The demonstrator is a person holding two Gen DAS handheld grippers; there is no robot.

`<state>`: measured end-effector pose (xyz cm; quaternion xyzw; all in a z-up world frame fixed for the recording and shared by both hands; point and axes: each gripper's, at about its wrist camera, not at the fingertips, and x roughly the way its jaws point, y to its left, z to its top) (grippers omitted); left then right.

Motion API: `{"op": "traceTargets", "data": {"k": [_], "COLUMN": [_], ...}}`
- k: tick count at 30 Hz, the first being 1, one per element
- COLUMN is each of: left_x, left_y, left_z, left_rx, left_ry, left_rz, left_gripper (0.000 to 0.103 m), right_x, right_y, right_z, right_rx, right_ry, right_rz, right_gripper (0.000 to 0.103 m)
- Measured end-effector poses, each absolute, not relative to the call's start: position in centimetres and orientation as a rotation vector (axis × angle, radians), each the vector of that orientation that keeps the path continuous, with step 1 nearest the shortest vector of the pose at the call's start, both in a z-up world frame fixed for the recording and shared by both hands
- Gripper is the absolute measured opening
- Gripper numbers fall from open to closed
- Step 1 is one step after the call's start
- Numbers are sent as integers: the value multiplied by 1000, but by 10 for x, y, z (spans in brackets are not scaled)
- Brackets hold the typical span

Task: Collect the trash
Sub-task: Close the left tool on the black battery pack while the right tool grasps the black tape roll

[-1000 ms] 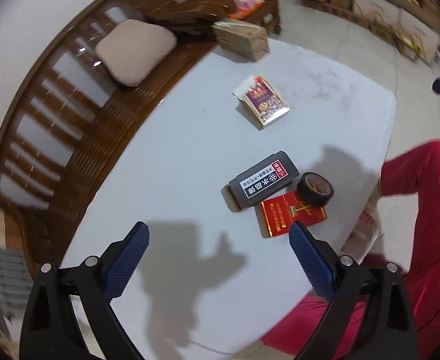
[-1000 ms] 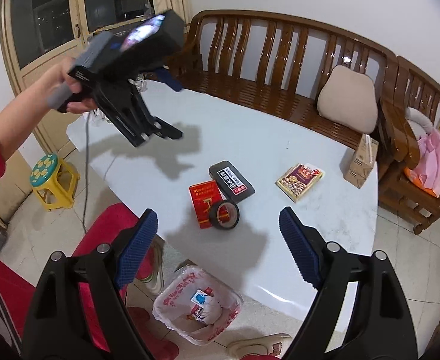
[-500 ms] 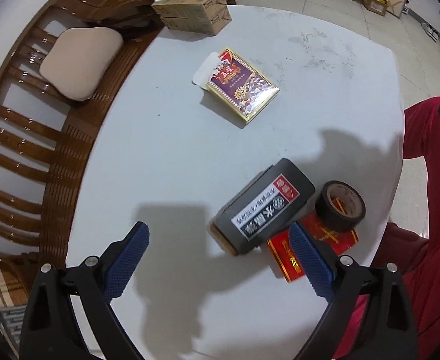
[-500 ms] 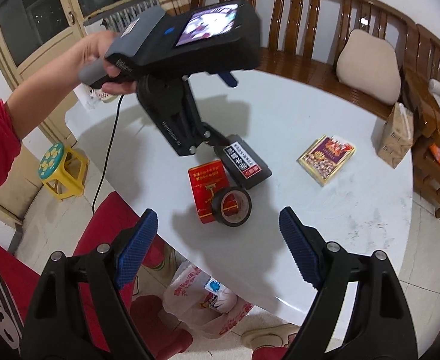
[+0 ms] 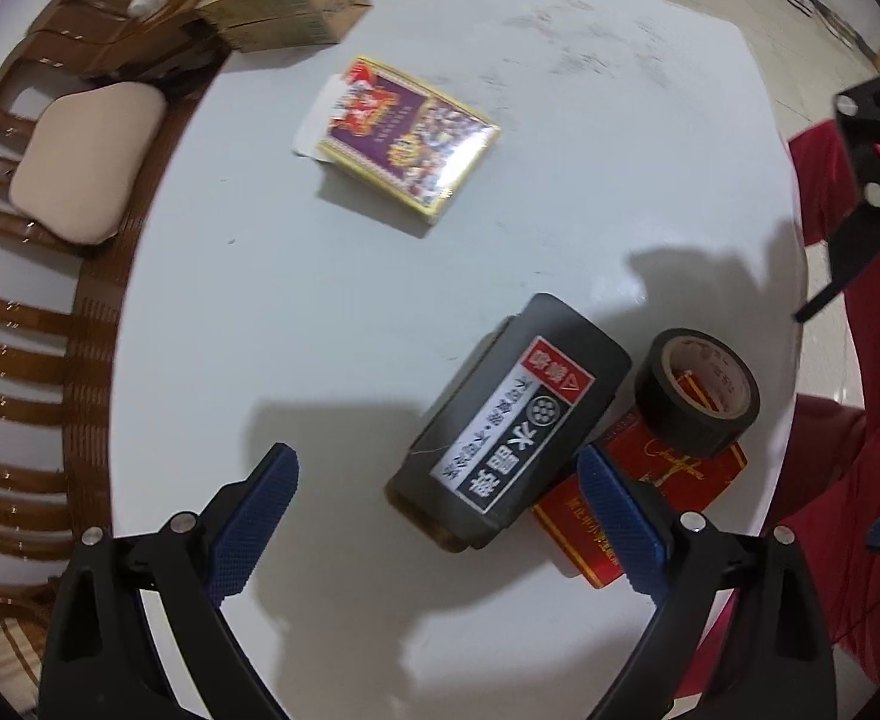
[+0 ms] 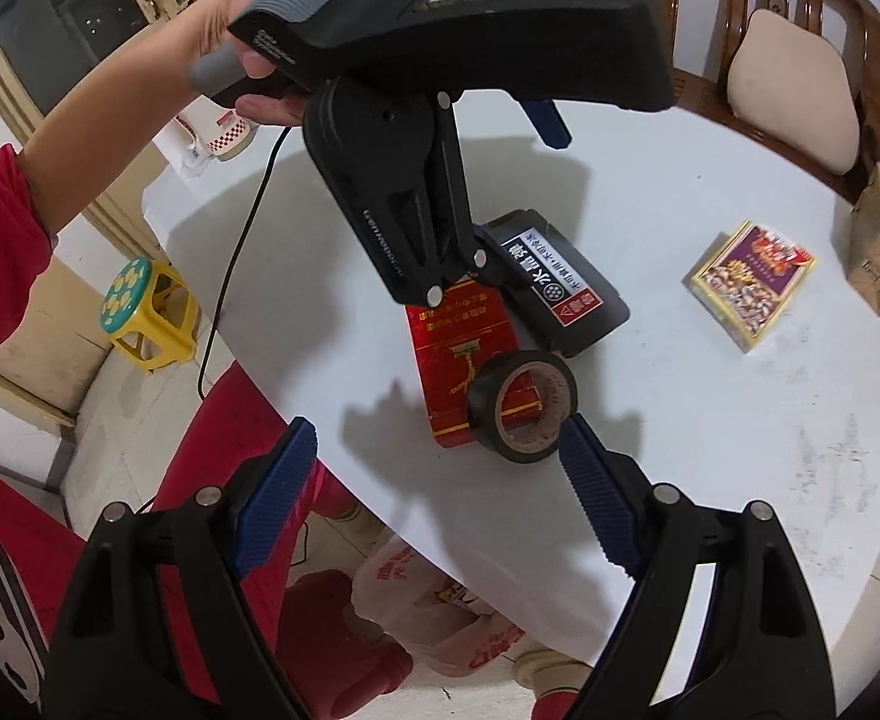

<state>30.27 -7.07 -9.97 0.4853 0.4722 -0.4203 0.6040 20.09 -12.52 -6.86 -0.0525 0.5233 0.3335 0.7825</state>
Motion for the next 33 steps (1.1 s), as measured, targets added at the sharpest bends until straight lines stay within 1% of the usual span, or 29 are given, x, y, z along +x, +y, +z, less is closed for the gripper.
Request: {"op": "traceTargets", "data": {"k": [3,6,11,13,20,21,22,24,26,27,30,31,33], "left_x": [304,306,305,308,314,314,315,318,321,323,326,329,331], "left_y": [-72,-74,-77,-77,-79,-79,-79,-80,-80,-80,-79,-78,-77], "left_z": [-105,-110,-120,-119,-127,-129,-130,-135,-138,-139,-139,-139,-139], "left_rx": [1122,1112,1121,1109,1102,1104,1105,1105,1096,1082,1062,1057,1047], "left_ry": [1099,1117,1145,1155,1182,1186,1190,1196,1208,1215,1222,1224,1229], "left_rz": [-995,-1018,-1047,-1057,-1075,-1077,-1077,-1077,-1078,-1084,-1090,-1092,-1098], "left_gripper": [92,92,92,92,92,92,92,91,90,88,86,85,82], "right_x": [205,210,218,221,227,228,229,231,232,233,237,238,239], "right_y": [-125,-127,-131,-132,-130,-128,-127,-128,-130,-130,-133,-134,-134], "right_z": [-75,-81,-91,-93,-101,-102,-104,-105,-106,-107,-109,-109,-111], "right_rx": [-89,-74,-46,-37,-40,-39,-36,-28,-29,-28,-20,-20,-11], "right_ry": [1140,1149,1164,1166,1181,1184,1189,1186,1182,1184,1183,1183,1190], "right_rz": [728,728,726,731,742,743,745,745,735,736,729,727,734], "right_gripper": [80,70,69,63,60,58,53,51,44,38,31,27,21]}}
